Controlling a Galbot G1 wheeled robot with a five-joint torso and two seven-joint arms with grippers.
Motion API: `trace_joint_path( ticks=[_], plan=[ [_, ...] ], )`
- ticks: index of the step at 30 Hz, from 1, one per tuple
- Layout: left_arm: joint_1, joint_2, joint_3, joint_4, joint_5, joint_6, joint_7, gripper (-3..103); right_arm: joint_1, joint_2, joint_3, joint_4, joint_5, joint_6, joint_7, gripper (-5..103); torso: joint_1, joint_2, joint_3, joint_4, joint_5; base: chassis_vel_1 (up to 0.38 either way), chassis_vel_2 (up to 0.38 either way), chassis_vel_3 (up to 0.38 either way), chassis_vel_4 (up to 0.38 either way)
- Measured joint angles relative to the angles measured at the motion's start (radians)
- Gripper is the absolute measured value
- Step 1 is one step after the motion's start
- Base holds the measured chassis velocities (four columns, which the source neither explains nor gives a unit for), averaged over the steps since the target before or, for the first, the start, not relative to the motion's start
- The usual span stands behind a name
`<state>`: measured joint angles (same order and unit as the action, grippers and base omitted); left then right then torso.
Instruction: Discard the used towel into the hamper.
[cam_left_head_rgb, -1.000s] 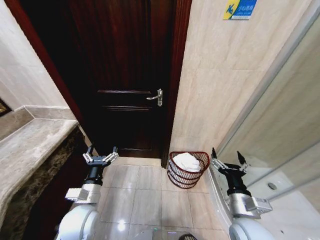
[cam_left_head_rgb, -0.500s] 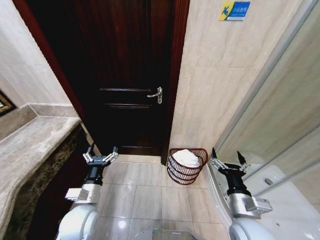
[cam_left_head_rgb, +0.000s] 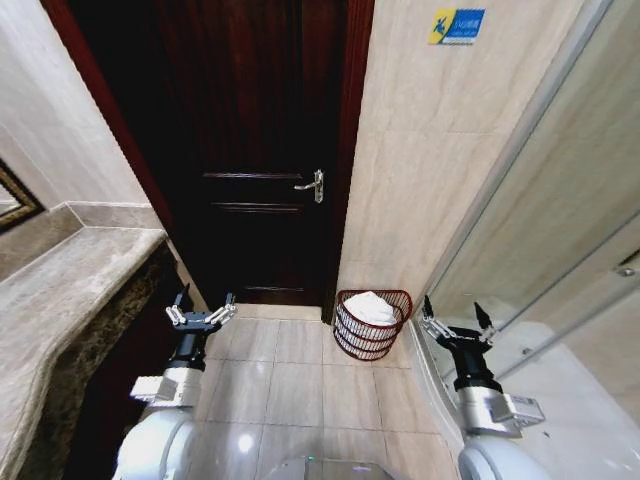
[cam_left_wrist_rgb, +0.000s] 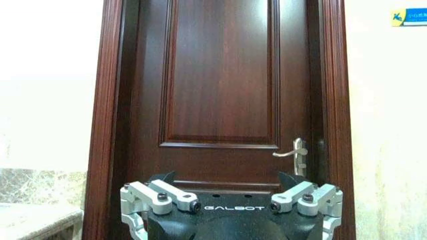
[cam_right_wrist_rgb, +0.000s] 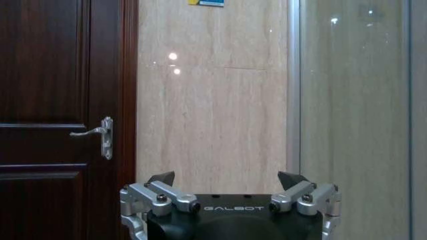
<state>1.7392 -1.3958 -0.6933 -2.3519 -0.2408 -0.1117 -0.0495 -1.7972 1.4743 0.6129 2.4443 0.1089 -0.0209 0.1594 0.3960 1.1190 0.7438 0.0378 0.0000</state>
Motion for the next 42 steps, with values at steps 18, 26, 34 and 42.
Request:
trace_joint_path(
  ticks=[18,26,34,42],
  plan=[
    [0.0,0.0,0.0,0.0,0.0,0.0,0.0,100,0.0,0.0,0.0,0.0,0.0,0.0,0.0,100,0.0,0.0,0.0,0.0001,0.0001,0.067,-0.068,-0.067,0.078],
    [0.0,0.0,0.0,0.0,0.0,0.0,0.0,100,0.0,0.0,0.0,0.0,0.0,0.0,0.0,100,0.0,0.0,0.0,-0.0001,0.0,0.077,-0.062,-0.076,0.066],
    [0.0,0.0,0.0,0.0,0.0,0.0,0.0,100,0.0,0.0,0.0,0.0,0.0,0.0,0.0,100,0.0,0.0,0.0,0.0,0.0,0.084,-0.034,-0.042,0.083],
    [0.0,0.0,0.0,0.0,0.0,0.0,0.0,100,0.0,0.0,0.0,0.0,0.0,0.0,0.0,100,0.0,0.0,0.0,0.0,0.0,0.065,-0.019,-0.022,0.051]
  ],
)
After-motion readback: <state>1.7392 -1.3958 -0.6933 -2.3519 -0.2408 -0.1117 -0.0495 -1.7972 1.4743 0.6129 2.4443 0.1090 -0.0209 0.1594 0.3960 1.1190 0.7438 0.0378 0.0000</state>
